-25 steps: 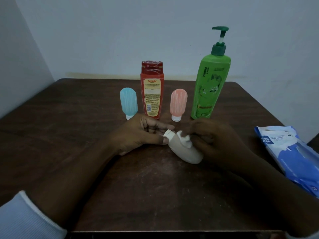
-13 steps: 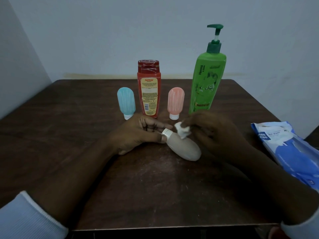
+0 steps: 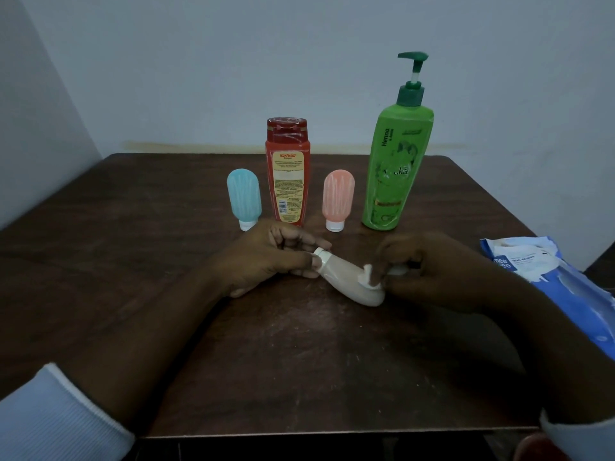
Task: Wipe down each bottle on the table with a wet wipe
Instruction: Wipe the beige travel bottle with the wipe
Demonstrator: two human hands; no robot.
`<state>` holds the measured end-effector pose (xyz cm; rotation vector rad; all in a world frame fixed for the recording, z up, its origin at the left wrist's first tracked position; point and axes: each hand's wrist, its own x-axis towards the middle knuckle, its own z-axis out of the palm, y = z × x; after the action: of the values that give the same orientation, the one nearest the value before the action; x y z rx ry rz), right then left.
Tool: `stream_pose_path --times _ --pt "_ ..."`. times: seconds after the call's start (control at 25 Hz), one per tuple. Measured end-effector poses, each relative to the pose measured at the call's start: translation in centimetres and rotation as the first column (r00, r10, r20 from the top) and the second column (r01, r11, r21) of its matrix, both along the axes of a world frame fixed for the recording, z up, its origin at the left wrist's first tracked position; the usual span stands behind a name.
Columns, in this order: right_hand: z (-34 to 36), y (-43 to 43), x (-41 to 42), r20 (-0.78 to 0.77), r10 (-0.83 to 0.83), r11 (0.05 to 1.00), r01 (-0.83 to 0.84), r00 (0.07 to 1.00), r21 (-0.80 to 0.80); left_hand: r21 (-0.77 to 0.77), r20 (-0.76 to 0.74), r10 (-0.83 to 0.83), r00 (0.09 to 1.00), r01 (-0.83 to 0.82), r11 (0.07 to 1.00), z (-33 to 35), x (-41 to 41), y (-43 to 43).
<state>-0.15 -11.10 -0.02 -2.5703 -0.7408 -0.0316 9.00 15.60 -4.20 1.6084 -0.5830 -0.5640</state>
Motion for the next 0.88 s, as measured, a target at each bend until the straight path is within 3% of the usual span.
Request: stream_pose_path --times 0.12,0.24,0.32,0.52,0.68,0.88 --pt "0.6 -0.9 -0.5 -0.089 0.016 0.999 -0.019 0.996 -0.029 -0.014 -0.016 -0.005 1.0 0.005 1.0 -0.1 0.2 0.0" --pt "-0.2 0.2 -0.1 0.182 -0.054 0.993 0.034 0.982 0.111 -0.025 -0.009 -0.017 1.0 0.017 1.0 -0.2 0.3 0.0" --pt "-1.1 1.5 0.3 0.277 -0.032 0.997 0.01 0.96 0.08 -0.035 -0.001 -0.026 1.0 0.026 0.999 -0.3 0.3 -0.1" --pt "-0.5 1.0 -0.5 0.056 0.044 0.997 -0.047 0.997 0.06 -0.051 -0.009 -0.026 1.0 0.025 0.998 -0.4 0.2 -0.1" --pt "-1.4 2.3 -0.5 0.3 -0.063 0.98 0.002 0.952 0.2 -0.046 0.03 -0.05 0.998 0.051 0.998 -0.3 0.0 -0.1" --pt "-2.0 4.4 -0.2 0.304 0.075 0.997 -0.071 0.95 -0.025 -0.023 0.088 -0.052 0.995 0.054 0.998 0.0 -0.1 0.0"
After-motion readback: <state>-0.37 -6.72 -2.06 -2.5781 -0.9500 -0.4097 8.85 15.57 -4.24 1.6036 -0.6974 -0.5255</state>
